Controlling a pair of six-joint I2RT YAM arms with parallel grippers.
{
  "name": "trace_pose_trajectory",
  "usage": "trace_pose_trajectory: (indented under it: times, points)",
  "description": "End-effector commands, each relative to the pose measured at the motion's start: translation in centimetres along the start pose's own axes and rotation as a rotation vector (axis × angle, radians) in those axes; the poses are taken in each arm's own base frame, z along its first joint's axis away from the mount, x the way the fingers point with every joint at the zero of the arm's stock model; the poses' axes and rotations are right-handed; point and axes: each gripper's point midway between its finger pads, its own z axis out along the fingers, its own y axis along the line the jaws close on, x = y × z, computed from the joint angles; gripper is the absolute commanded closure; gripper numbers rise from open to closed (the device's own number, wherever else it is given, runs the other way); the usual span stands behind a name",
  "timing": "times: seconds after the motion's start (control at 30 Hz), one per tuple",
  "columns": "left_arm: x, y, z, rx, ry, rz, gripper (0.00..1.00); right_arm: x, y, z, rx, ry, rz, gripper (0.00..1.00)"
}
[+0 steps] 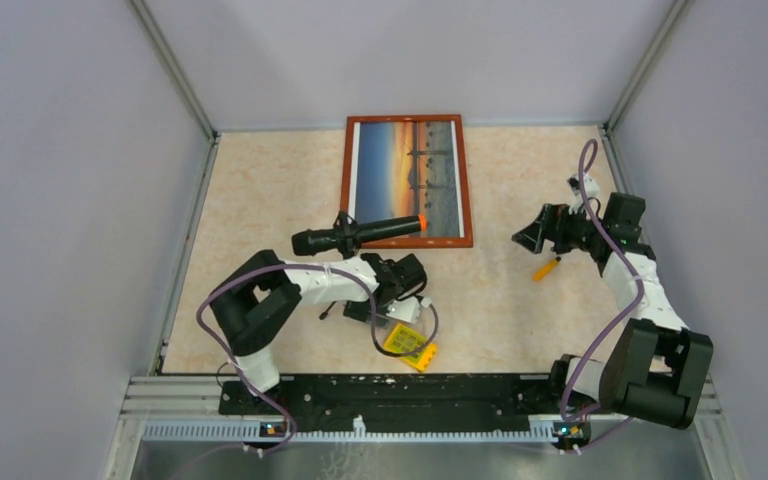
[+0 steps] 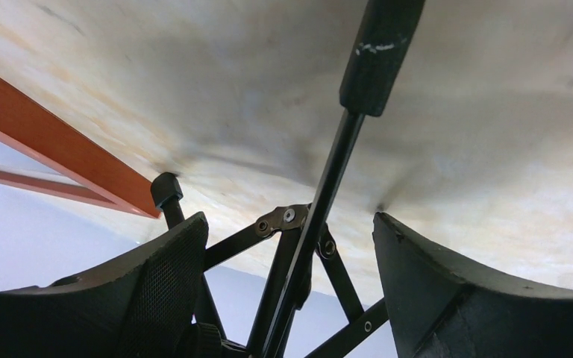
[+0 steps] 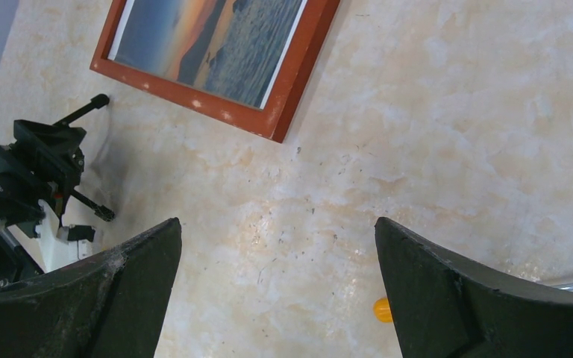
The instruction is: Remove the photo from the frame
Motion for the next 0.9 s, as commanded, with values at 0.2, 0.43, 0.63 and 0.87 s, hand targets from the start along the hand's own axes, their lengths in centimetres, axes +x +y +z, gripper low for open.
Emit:
trace_pose_trajectory:
  times: [0.2, 0.43, 0.63, 0.87]
  points:
    - [6.3, -1.4, 0.5, 0.027, 0.047, -0.049, 0.16, -1.2, 0.3, -0.4, -0.021, -0.036, -0.048, 0.01]
    - [11.0, -1.5, 1.9, 0.016, 0.081, -0.070, 0.18, -1.2, 0.3, -0.4, -0.022, -0.036, -0.044, 0.01]
    - [14.4, -0.7, 3.1, 0.006, 0.094, -0.085, 0.18, -1.2, 0.4, -0.4, -0.023, -0.035, -0.041, 0.01]
    - [19.0, -0.2, 4.4, 0.010, 0.122, -0.078, 0.18, -1.2, 0.3, -0.4, -0.020, -0.036, -0.044, 0.01]
